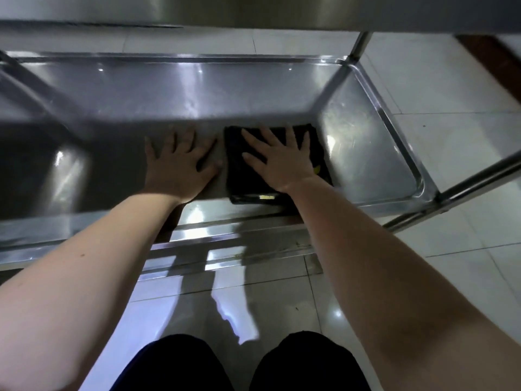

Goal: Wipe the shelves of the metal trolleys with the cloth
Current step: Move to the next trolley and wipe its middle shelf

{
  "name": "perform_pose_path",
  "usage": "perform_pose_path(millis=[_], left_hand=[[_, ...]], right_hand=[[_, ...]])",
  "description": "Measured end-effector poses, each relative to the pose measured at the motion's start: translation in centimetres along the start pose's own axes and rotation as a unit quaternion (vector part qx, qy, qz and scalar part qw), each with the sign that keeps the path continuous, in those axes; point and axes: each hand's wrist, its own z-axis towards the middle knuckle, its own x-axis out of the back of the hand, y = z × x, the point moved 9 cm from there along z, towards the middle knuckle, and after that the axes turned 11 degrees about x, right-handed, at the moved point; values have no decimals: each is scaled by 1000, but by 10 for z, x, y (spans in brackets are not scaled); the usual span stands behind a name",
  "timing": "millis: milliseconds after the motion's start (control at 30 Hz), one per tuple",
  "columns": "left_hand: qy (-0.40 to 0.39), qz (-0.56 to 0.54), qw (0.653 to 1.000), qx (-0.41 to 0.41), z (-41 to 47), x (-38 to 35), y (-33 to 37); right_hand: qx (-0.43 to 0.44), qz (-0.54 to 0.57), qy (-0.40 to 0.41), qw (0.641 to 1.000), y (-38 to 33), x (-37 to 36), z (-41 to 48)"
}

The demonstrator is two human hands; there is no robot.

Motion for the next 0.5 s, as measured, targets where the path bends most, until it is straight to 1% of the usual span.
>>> perform_pose_path(millis=[67, 133, 200, 267, 300, 333, 433, 467, 500], left_hand=[[0, -6, 1000, 2, 0, -1, 1], [-1, -6, 1000, 3, 0, -1, 3], [-2, -5, 1000, 5, 0, 0, 3], [-5, -1, 1000, 8, 0, 0, 3], [-7, 3, 1000, 8, 0, 0, 4], [-7, 9, 1000, 9, 0, 0, 4], [-15, 37, 999, 17, -1, 0, 3], [-27, 47, 998, 21, -1, 0, 4], [-43, 52, 997, 28, 0, -1, 6]], right_hand=[[-51, 12, 26, 998, 61, 9, 1], [-122, 30, 31, 992, 116, 13, -1], [-172, 32, 27, 984, 136, 14, -7], [-189, 32, 25, 981, 122, 12, -9], [-173, 34, 27, 984, 103, 11, -10], [-136, 30, 30, 990, 78, 9, -10], [26, -4, 6, 1000, -3, -3, -14], [57, -8, -5, 998, -15, -5, -14], [69, -6, -10, 998, -17, -5, -12]])
